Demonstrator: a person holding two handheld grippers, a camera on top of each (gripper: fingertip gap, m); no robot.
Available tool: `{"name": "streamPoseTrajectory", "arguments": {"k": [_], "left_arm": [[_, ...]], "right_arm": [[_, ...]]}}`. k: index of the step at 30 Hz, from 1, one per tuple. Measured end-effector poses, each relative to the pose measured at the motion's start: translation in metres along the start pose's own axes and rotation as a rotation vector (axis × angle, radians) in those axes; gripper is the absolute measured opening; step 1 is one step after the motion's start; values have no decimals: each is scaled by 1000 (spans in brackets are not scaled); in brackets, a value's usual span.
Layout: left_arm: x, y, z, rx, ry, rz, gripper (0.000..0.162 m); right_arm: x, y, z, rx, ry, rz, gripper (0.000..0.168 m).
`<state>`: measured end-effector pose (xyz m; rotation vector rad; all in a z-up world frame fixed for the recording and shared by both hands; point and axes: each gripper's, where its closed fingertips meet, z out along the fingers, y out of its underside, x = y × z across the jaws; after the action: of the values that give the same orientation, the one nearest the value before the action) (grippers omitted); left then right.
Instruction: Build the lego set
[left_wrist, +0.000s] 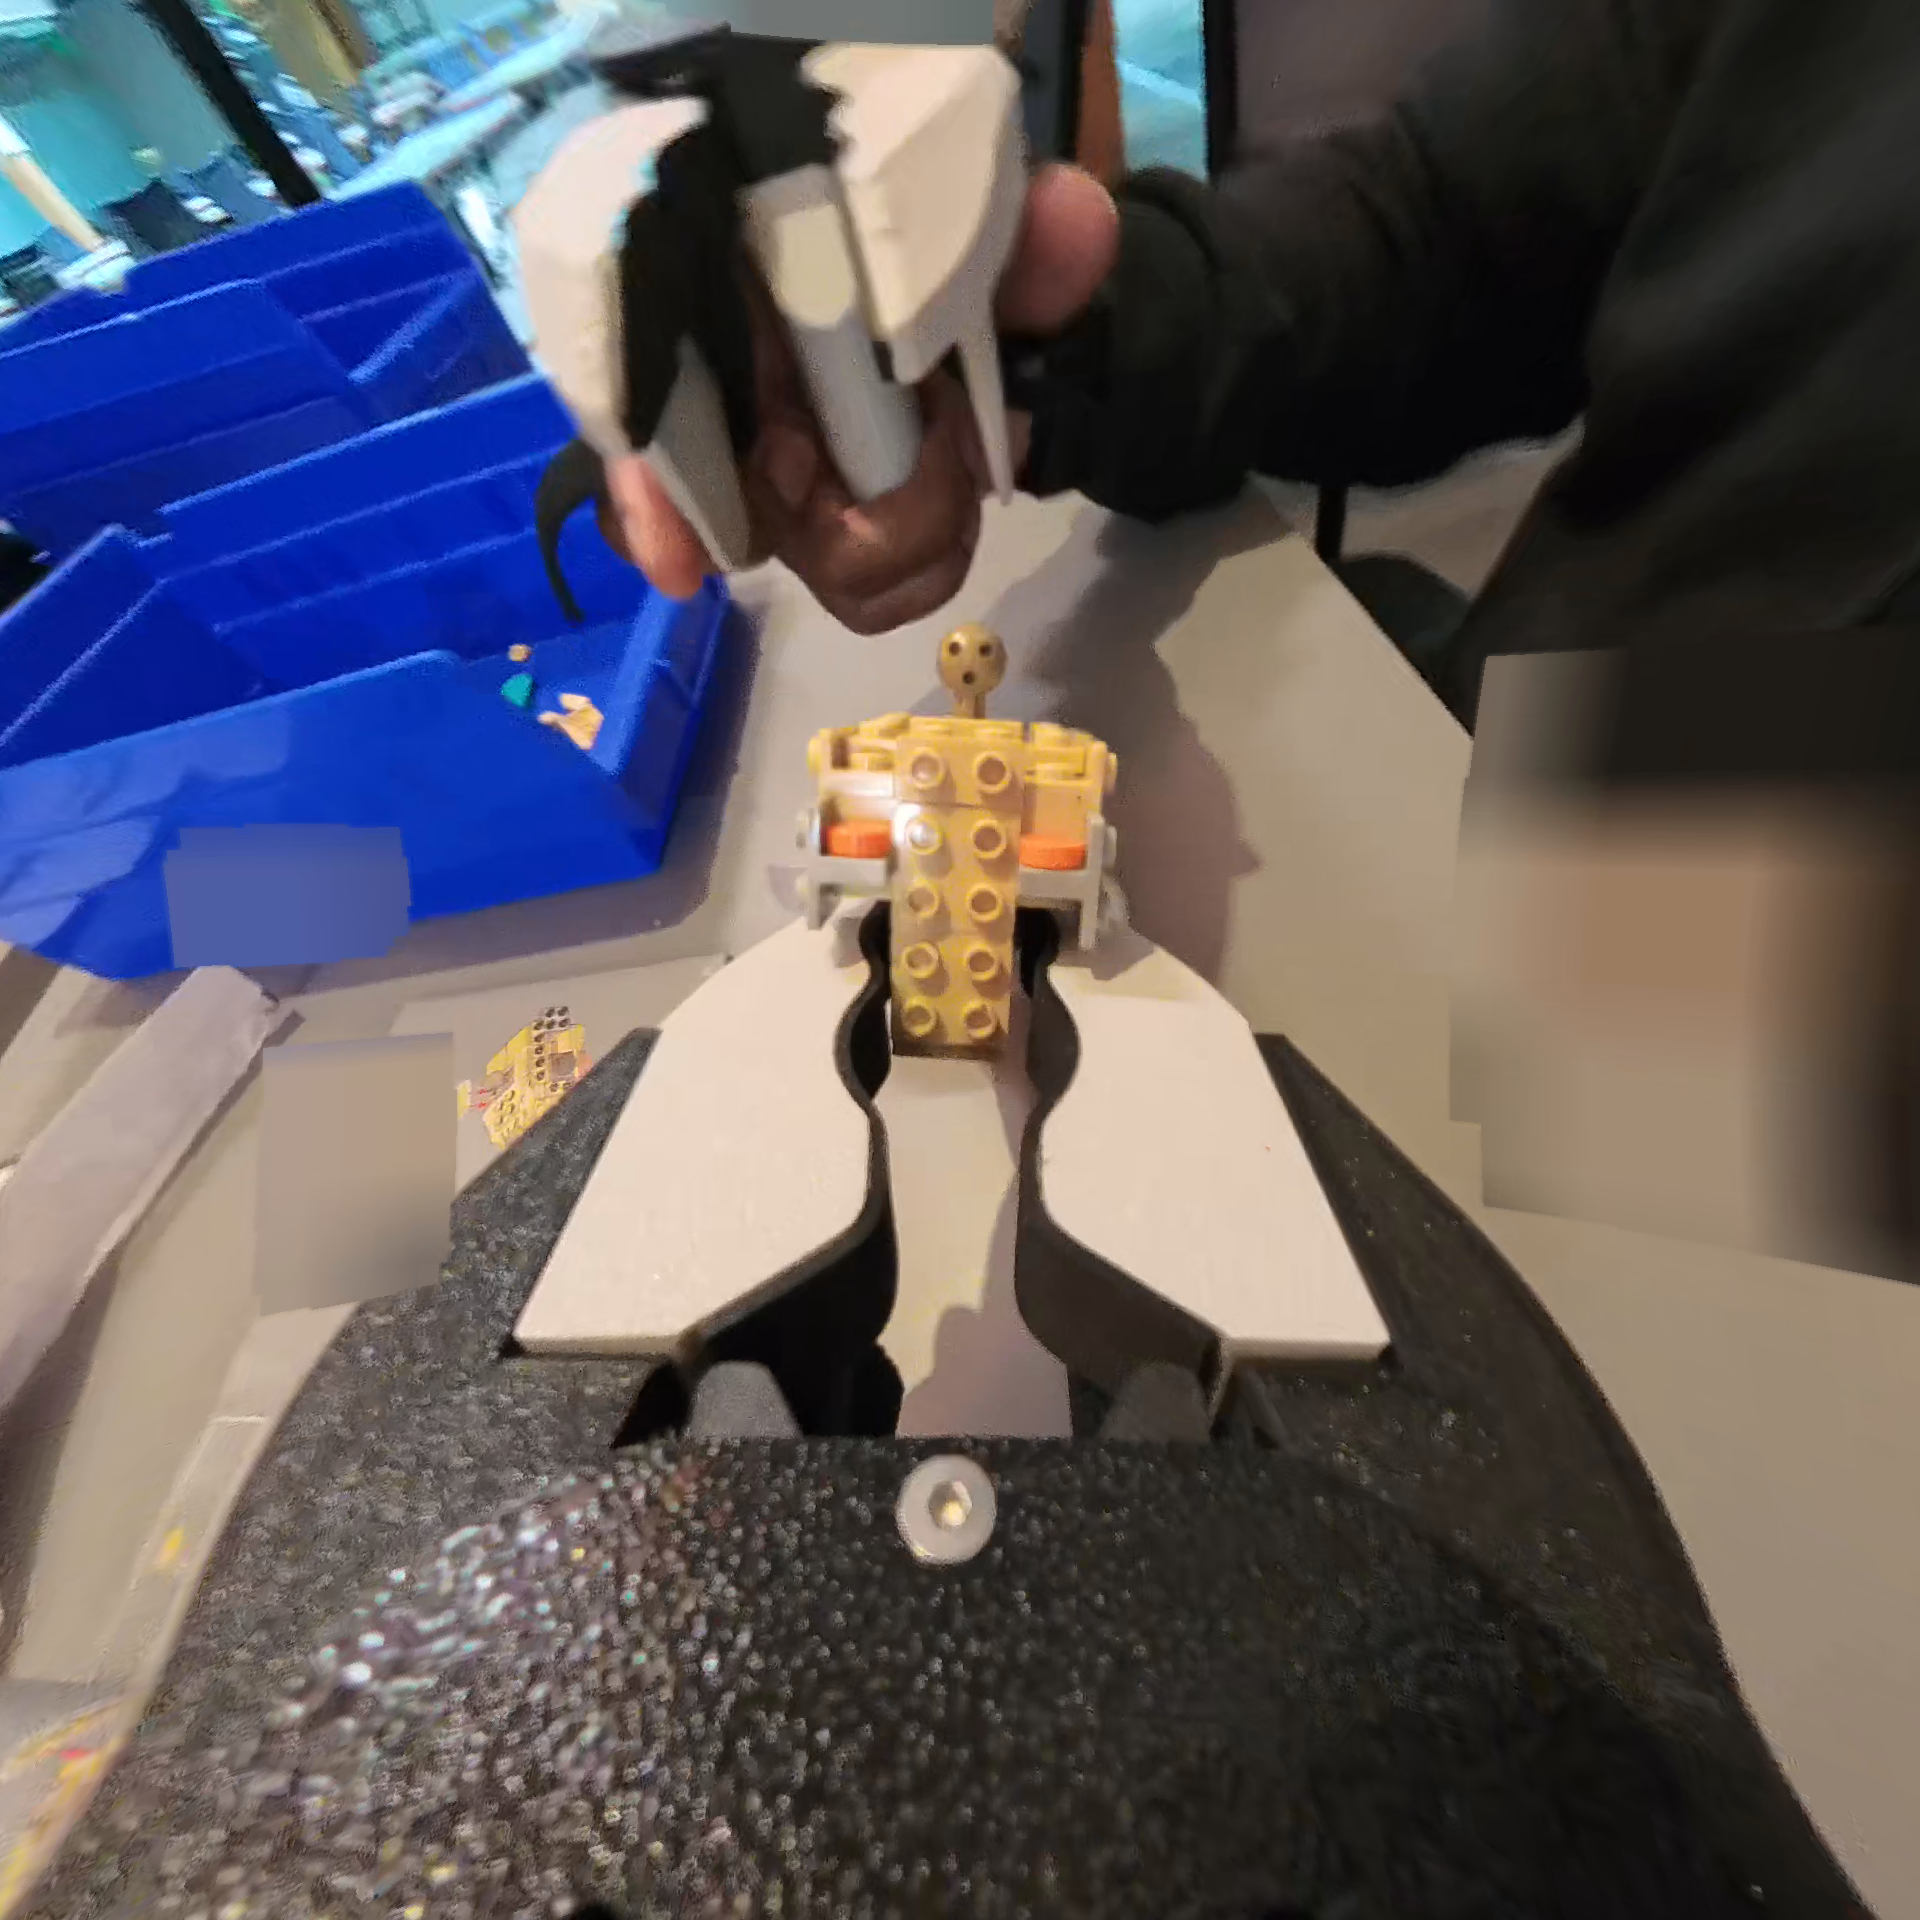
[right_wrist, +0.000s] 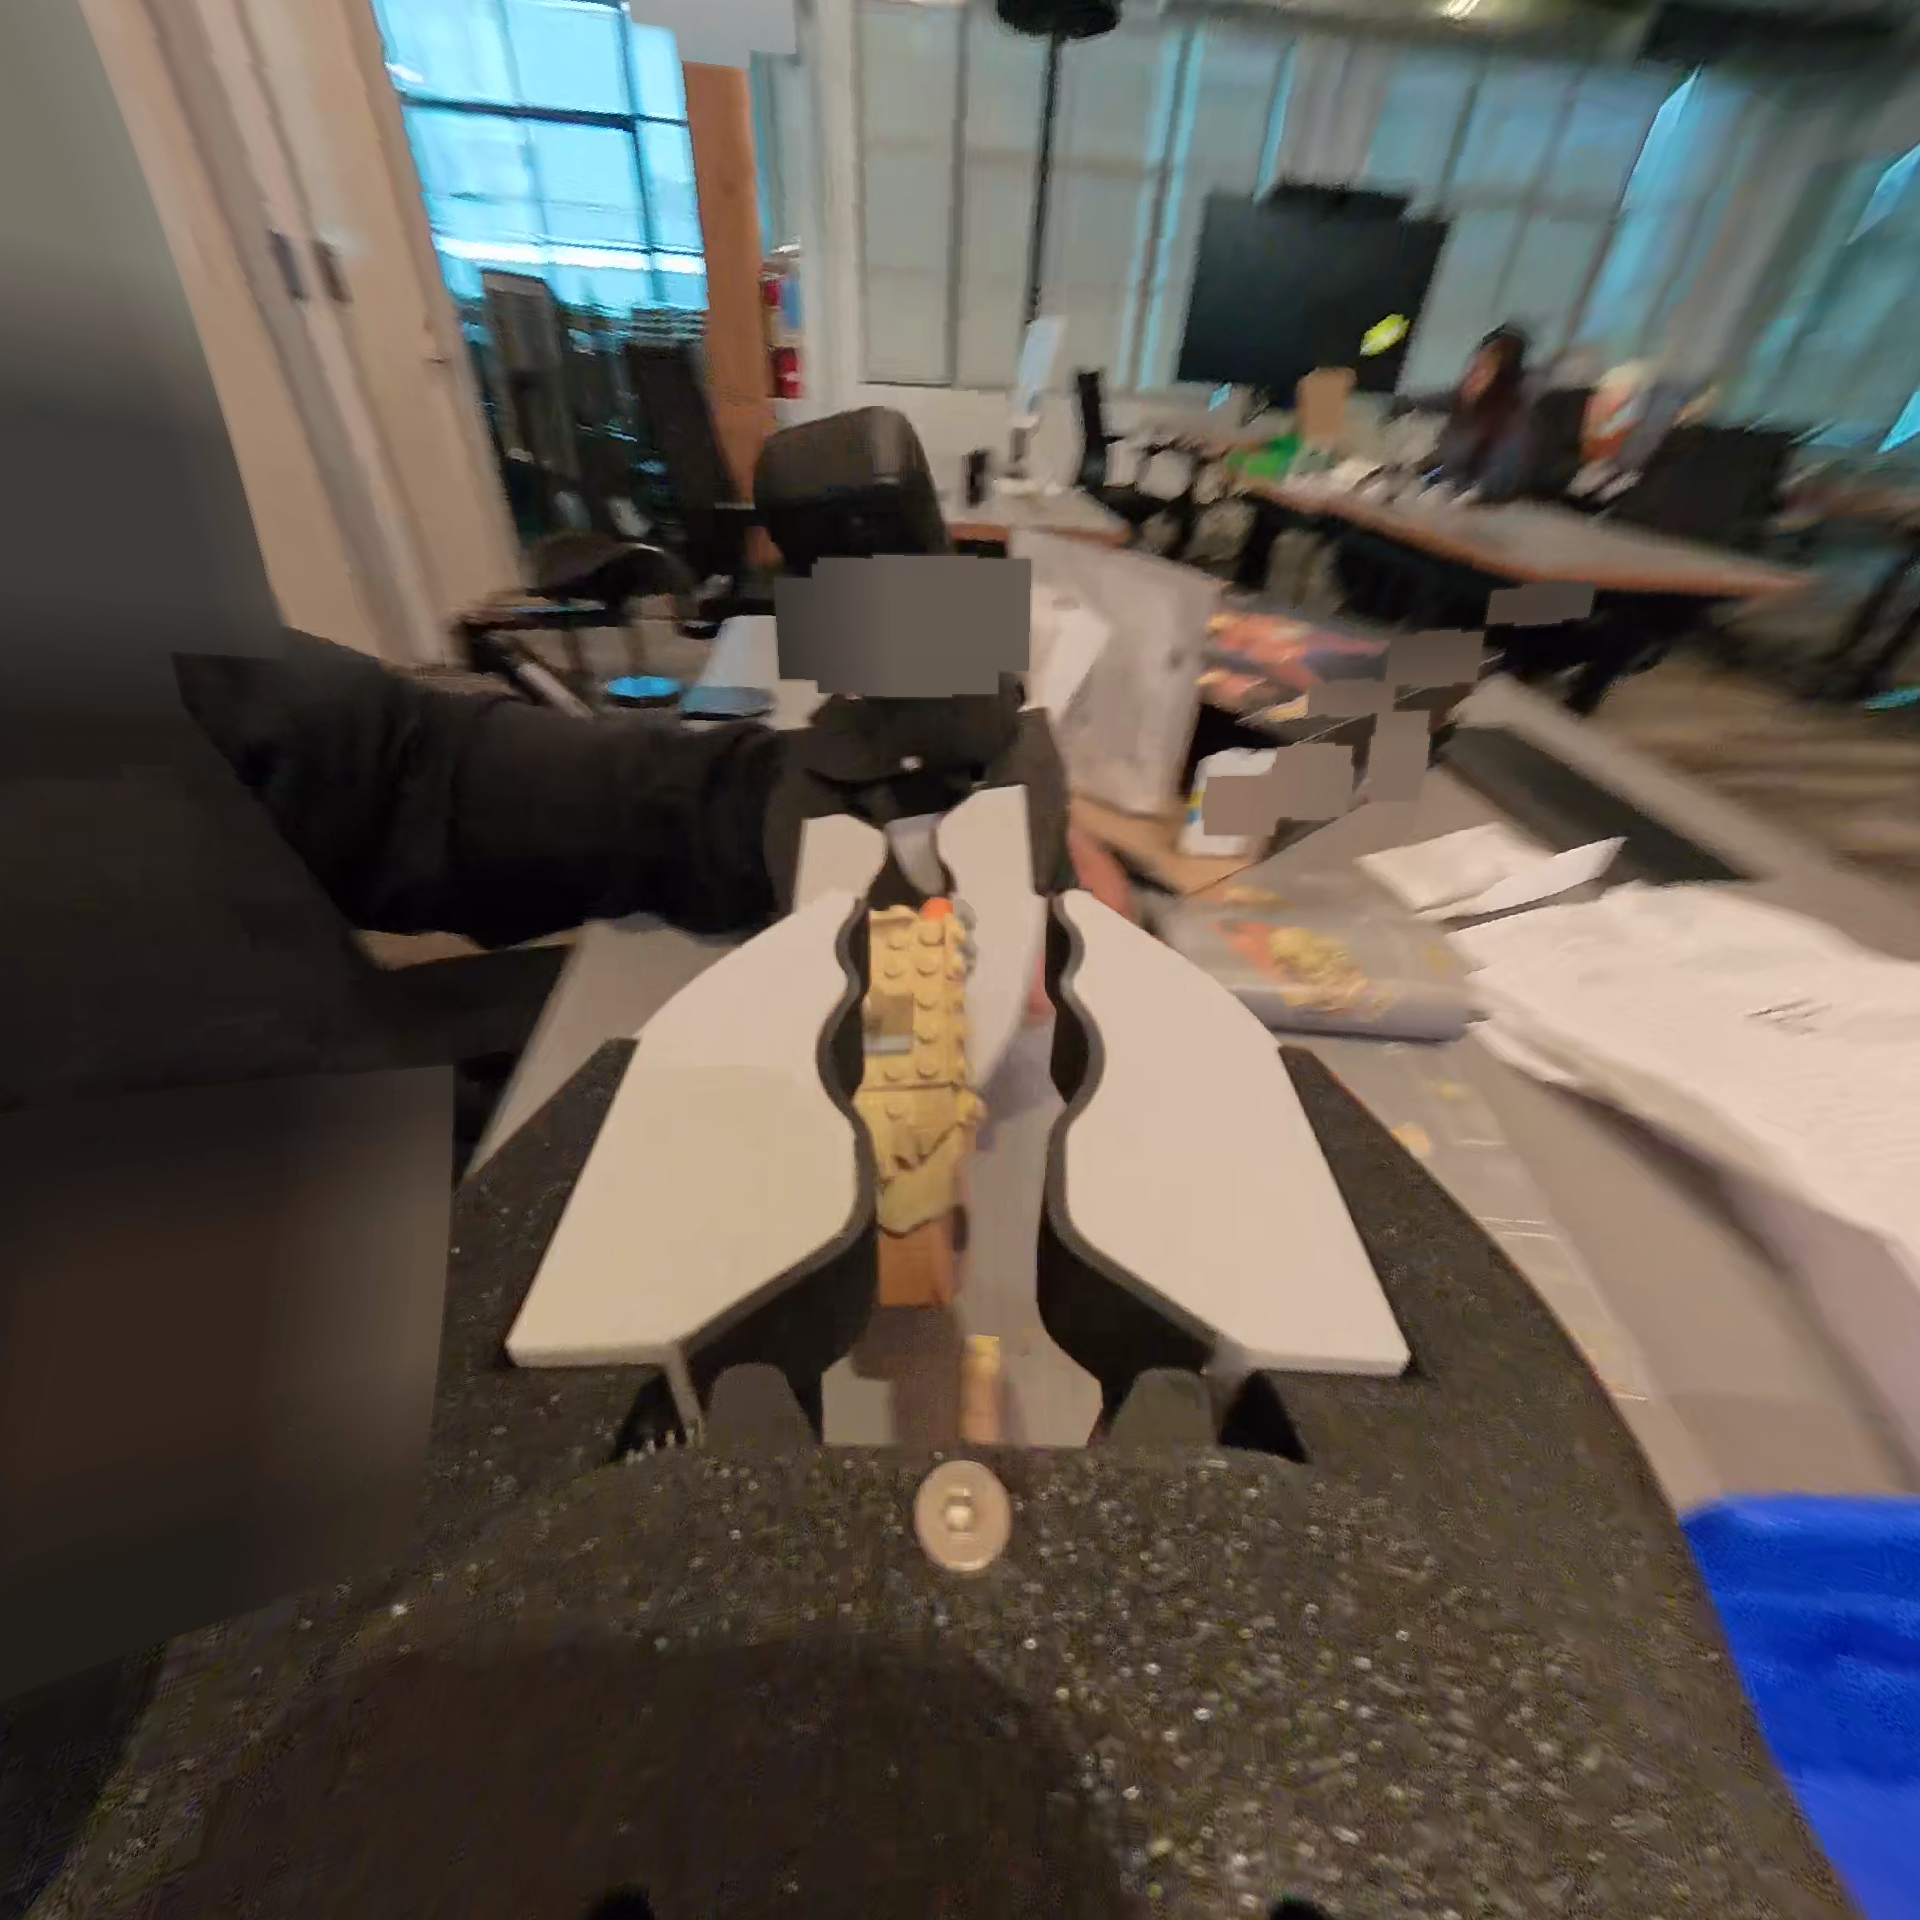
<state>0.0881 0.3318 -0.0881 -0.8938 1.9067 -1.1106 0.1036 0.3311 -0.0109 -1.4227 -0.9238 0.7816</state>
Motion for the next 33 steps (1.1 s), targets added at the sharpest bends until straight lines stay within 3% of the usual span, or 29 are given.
{"name": "streamPoseTrajectory", "arguments": {"k": [4,8,14,33], "left_arm": [[-23,-12,-3,116,-120,-156,22],[-53,-12,-3,132,-352,-223,22],[-73,-1,0,45,-574,-259,22],[-68,4,10,-49,-603,-189,22]], "right_arm": [[11,-3,-12,11,214,-306,27],[14,14,-8,-86,346,-554,20],[24,23,3,-140,442,-656,19],[34,35,12,-242,537,-830,10]]}}
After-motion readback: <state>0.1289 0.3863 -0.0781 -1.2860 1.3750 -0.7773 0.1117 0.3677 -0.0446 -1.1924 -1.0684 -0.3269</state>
